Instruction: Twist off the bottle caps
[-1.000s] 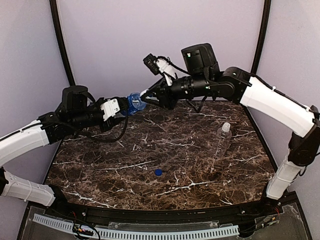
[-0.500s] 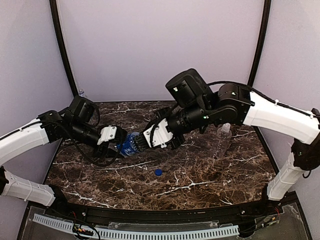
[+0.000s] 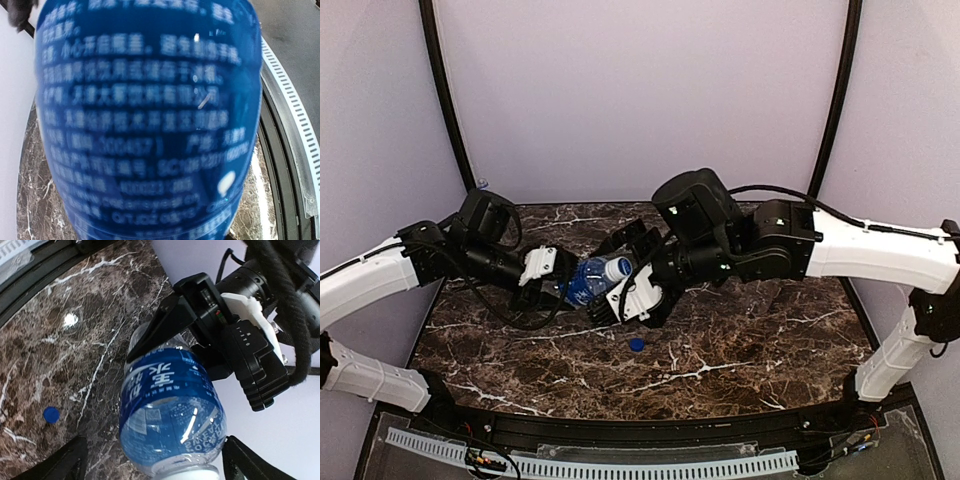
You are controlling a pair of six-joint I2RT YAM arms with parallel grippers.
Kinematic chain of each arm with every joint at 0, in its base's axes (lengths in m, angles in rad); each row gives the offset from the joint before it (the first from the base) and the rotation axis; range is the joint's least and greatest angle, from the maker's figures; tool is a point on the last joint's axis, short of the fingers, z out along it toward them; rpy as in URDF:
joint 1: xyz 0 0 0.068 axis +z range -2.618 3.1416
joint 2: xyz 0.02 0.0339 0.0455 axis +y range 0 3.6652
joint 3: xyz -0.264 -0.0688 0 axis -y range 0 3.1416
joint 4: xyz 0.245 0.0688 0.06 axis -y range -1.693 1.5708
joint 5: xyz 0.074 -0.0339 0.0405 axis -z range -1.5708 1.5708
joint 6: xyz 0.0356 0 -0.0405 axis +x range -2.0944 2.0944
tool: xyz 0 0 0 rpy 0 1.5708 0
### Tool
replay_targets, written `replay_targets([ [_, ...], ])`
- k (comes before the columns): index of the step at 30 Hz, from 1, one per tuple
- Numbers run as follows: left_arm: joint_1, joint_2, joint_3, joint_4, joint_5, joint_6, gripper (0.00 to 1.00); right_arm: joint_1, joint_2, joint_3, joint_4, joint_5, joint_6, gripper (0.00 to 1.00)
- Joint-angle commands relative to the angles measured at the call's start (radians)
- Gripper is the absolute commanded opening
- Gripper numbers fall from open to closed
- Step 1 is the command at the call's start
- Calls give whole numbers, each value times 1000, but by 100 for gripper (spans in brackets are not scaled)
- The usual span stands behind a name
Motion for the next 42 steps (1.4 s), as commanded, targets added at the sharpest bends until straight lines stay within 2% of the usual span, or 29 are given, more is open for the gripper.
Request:
replay_targets([
  [1, -8, -39, -1, 197, -44, -55, 37, -22, -115, -73, 217, -90, 217, 99],
  [5, -9, -42, -44, 329, -163, -89, 37, -88, -177, -89, 332, -173, 526, 99],
  [10, -9, -43, -80, 495, -328, -109, 37, -215, -141, 23, 286, -280, 1058, 98],
  [13, -9, -36, -88, 548, -395, -96, 37, -281, -77, 114, 234, -296, 1358, 87],
  [15, -9, -31, -90, 568, -428, -87, 37, -282, -39, 173, 170, -232, 1477, 79],
  [17, -9, -29, -94, 576, -461, -79, 37, -281, -19, 204, 131, -219, 1561, 76],
  [21, -9, -21, -105, 612, -516, -56, 38, -275, -9, 208, 104, -215, 1631, 74],
  [27, -9, -15, -113, 636, -528, -34, 38, -273, 32, 235, 55, -190, 1671, 70],
  [29, -9, -14, -111, 635, -526, -31, 38, -273, 59, 259, 51, -217, 1676, 59],
  [34, -9, -15, -109, 634, -528, -29, 38, -272, 99, 302, 21, -228, 1674, 46],
  [42, -9, -14, -114, 639, -521, -27, 38, -272, 87, 287, 25, -223, 1655, 0],
])
